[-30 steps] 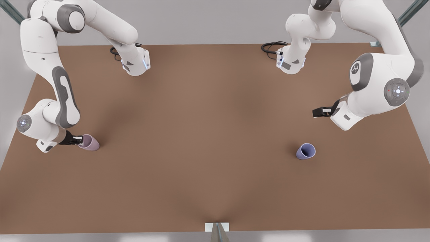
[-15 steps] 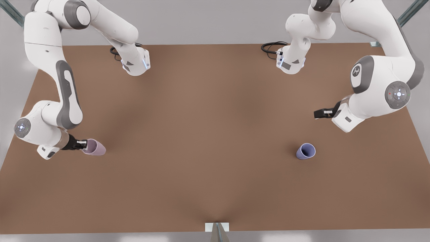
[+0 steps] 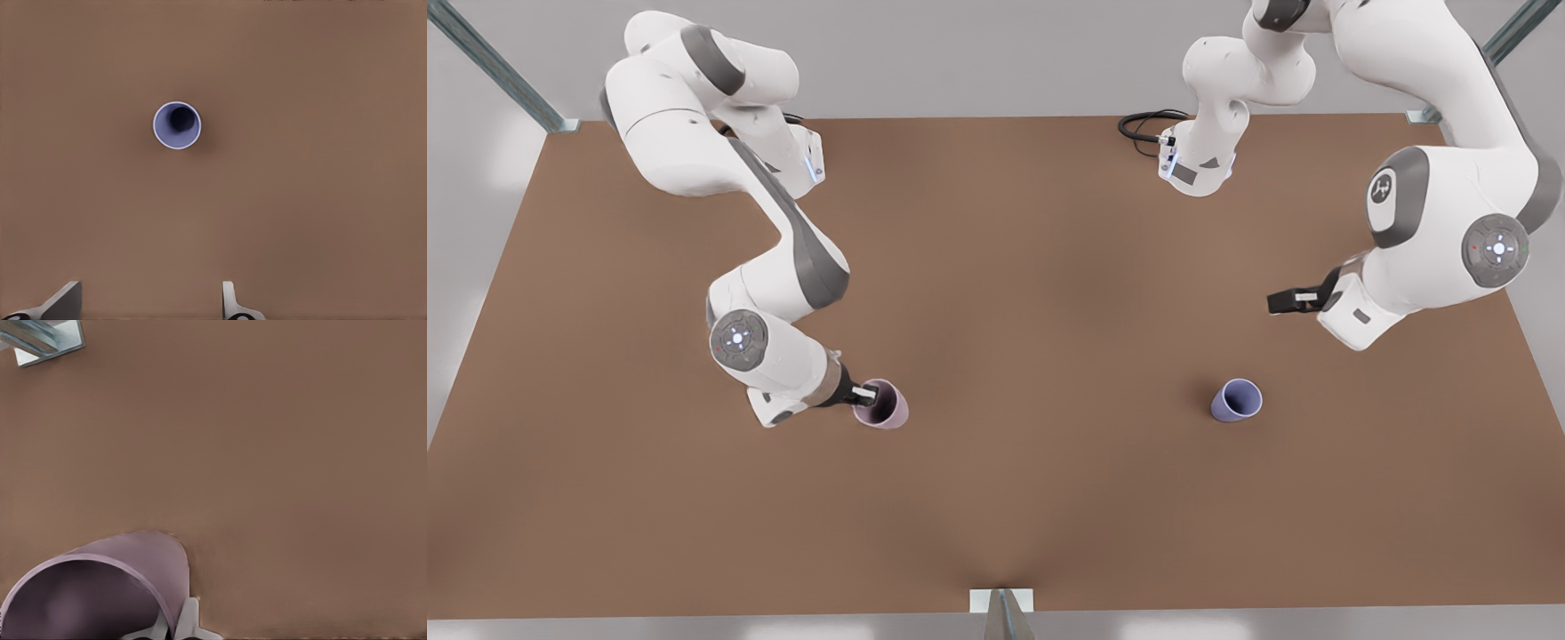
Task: Stack the cups, with the pink cup at the bottom and the purple cup at the top
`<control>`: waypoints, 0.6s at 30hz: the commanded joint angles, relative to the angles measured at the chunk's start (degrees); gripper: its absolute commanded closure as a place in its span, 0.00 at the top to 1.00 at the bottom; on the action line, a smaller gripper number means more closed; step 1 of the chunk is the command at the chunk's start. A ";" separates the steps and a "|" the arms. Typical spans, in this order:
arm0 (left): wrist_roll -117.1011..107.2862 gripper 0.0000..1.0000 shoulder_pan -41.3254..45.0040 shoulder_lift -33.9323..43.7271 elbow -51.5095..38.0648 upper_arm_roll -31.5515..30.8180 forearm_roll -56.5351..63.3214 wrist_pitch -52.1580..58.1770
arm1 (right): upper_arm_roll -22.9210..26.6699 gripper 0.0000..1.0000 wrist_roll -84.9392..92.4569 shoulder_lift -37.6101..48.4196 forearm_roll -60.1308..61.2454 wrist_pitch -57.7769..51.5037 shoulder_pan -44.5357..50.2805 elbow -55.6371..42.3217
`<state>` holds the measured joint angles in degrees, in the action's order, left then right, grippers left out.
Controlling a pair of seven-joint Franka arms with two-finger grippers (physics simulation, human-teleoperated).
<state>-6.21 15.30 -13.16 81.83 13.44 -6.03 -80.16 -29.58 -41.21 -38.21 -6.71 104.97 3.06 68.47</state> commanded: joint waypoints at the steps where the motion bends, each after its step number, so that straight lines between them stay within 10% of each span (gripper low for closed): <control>1: 0.05 1.00 0.00 -0.02 -0.01 0.00 0.05 0.00 | 0.57 0.21 -0.54 -0.29 -0.50 -0.38 1.15 -1.14; 7: 0.05 1.00 0.00 1.74 -0.36 -0.09 0.93 0.61 | 11.82 0.21 -7.75 -15.32 -1.03 0.76 20.93 -22.24; 18: -0.30 1.00 0.00 0.33 0.43 -0.35 1.02 -0.26 | 17.36 0.21 -14.95 -21.38 -2.78 12.10 26.91 -20.05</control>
<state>-6.50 15.30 -12.99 82.27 13.09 -5.03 -80.42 -12.34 -56.33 -59.52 -9.37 117.09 29.97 48.43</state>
